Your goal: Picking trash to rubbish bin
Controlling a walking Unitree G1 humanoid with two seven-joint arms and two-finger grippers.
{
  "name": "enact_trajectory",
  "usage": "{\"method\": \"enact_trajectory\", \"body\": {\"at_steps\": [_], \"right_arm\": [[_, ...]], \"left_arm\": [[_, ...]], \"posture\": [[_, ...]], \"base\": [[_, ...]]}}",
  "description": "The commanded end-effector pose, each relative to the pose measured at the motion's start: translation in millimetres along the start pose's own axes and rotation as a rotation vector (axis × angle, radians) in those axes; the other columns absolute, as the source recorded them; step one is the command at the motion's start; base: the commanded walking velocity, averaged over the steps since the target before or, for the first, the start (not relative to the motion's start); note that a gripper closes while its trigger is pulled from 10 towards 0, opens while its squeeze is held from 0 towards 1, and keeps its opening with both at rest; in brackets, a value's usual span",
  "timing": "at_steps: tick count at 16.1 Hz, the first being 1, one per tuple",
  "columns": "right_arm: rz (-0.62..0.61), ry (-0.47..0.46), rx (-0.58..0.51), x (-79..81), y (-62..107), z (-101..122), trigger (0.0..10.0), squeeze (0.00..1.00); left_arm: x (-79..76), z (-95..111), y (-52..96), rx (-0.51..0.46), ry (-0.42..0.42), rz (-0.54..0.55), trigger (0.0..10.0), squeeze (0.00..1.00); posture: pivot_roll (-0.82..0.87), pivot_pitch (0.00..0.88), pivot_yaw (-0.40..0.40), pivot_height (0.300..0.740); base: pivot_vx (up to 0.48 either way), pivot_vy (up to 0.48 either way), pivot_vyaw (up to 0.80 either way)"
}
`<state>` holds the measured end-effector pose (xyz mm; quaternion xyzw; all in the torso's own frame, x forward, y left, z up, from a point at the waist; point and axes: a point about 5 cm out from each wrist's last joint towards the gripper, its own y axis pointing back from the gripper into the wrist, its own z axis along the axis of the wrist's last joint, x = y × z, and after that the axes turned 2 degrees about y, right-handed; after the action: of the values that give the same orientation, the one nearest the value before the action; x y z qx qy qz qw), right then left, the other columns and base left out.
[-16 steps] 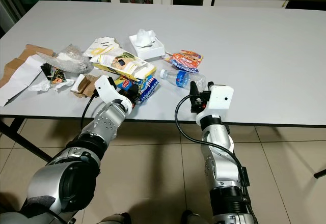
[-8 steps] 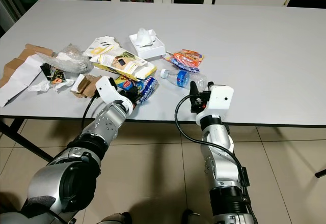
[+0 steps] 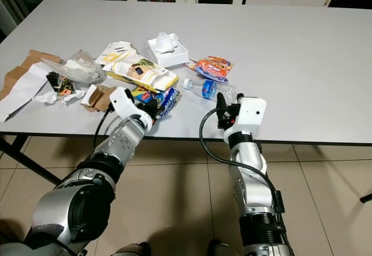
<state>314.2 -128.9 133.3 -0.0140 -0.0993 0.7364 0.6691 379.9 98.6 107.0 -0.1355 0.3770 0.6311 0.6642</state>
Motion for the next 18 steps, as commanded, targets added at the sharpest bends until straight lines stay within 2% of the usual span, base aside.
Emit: {"method": "enact_trajectory", "body": {"at_steps": [1,2,4,5,11,16,17,18], "right_arm": [[0.002,-0.007,0.006,0.8,-2.8,0.7,10.0,0.0],[0.006,-0.007,0.009,1.6,-3.1,0.1,10.0,0.0],[0.093,-0.034,0.034,10.0,-2.6,-2.5,10.0,0.0],[0.208,-0.042,0.051,19.4,-0.5,-3.5,10.0,0.0],[0.504,-0.131,0.103,46.7,12.5,-3.8,10.0,0.0],[0.579,-0.15,0.129,52.1,16.2,-4.6,10.0,0.0],[0.579,-0.146,0.132,52.5,15.5,-5.3,10.0,0.0],[0.577,-0.141,0.13,52.8,14.2,-5.1,10.0,0.0]], "left_arm": [[10.7,-34.4,4.3,0.146,0.0,0.051,0.0,0.0],[10.2,-35.0,4.4,0.147,-0.004,0.045,0.0,0.0],[8.4,-35.8,4.3,0.15,-0.019,0.028,0.0,0.0],[7.7,-36.9,4.5,0.152,-0.024,0.022,0.0,0.0],[7.2,-38.1,4.7,0.155,-0.032,0.014,0.0,0.0],[6.2,-37.9,4.5,0.155,-0.037,0.008,0.0,0.0],[-2.7,-38.6,4.0,0.166,-0.079,-0.072,0.0,0.0],[-20.5,-33.5,3.2,0.121,-0.192,-0.21,6.1,0.0]], "posture": [[-0.04,0.135,0.014,0.74],[-0.04,0.134,0.014,0.74],[-0.04,0.133,0.014,0.74],[-0.04,0.133,0.014,0.74],[-0.04,0.132,0.014,0.74],[-0.03,0.123,0.015,0.74],[-0.03,0.116,0.014,0.74],[-0.03,0.111,0.015,0.74]], "base": [[0.0,0.0,0.0],[0.0,0.0,0.0],[0.0,0.0,0.0],[0.0,0.0,0.0],[0.0,0.0,0.0],[0.0,0.0,0.0],[0.0,0.0,0.0],[0.0,0.0,0.0]]}}
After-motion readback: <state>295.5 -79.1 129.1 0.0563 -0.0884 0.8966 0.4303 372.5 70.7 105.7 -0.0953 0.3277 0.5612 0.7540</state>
